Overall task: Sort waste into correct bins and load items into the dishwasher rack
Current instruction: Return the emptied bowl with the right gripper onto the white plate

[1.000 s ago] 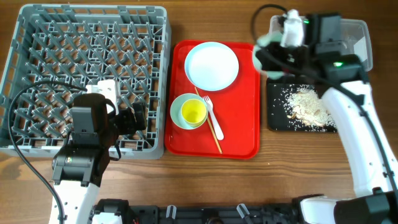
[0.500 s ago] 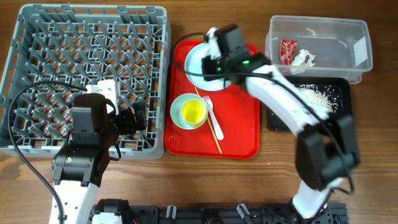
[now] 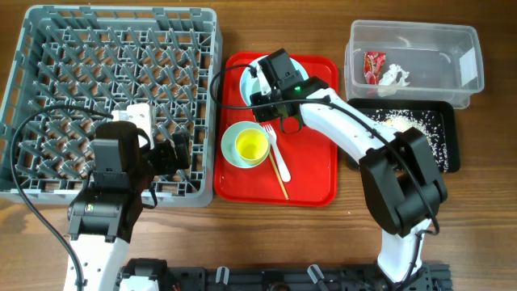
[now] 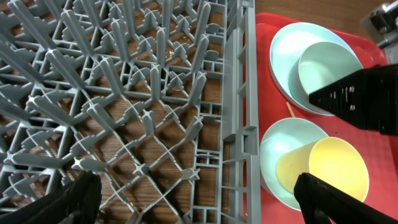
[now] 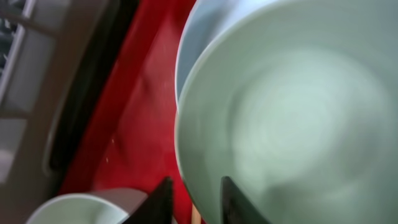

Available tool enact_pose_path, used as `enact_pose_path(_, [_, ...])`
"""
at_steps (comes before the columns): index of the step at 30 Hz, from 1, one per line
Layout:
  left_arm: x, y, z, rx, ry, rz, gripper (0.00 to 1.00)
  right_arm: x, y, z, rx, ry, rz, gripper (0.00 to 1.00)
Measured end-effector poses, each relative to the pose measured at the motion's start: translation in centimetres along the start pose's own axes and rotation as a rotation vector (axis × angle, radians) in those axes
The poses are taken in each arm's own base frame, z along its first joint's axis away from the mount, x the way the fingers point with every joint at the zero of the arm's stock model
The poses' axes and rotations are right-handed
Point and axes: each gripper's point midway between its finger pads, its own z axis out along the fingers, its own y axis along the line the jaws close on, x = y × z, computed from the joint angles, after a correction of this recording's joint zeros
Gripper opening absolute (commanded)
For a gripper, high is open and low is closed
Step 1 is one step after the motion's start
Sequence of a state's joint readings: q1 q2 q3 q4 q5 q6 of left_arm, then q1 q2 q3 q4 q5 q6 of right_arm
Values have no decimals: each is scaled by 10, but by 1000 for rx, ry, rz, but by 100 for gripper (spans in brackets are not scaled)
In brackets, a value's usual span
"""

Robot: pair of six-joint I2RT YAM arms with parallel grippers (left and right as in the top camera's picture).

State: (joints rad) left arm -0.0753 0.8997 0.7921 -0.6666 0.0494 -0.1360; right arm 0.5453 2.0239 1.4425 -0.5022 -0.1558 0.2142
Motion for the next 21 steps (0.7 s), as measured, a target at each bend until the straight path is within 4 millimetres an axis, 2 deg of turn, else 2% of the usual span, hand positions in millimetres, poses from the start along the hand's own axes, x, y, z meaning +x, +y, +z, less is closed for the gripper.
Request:
enact_pose_path(3, [0,0,0,0,0,0,100,8,-2,0,7,31,1,51])
enact_pose_path(5, [0,0,0,0,0,0,100,13,-3,-2,12,56,9,55])
enact_pose_path(7, [0,0,0,0,0,0,100,17,-2,-14,20,89,12,59])
enact_pose_path(9, [0,0,0,0,0,0,100,11,2,-32,17,75,11,60])
enact_pose_path(12, [0,0,0,0,0,0,100,-9,13,-80,-7,3,4,61])
enact_pose_path(15, [0,0,0,0,0,0,100,-3,26,-115,-59,16,5,61])
enact_pose_path(18, [0,0,0,0,0,0,100,19,32,-117,-79,99,13,61])
enact_pose_path(21, [0,0,0,0,0,0,100,44,34,-102,-84,175,20,60])
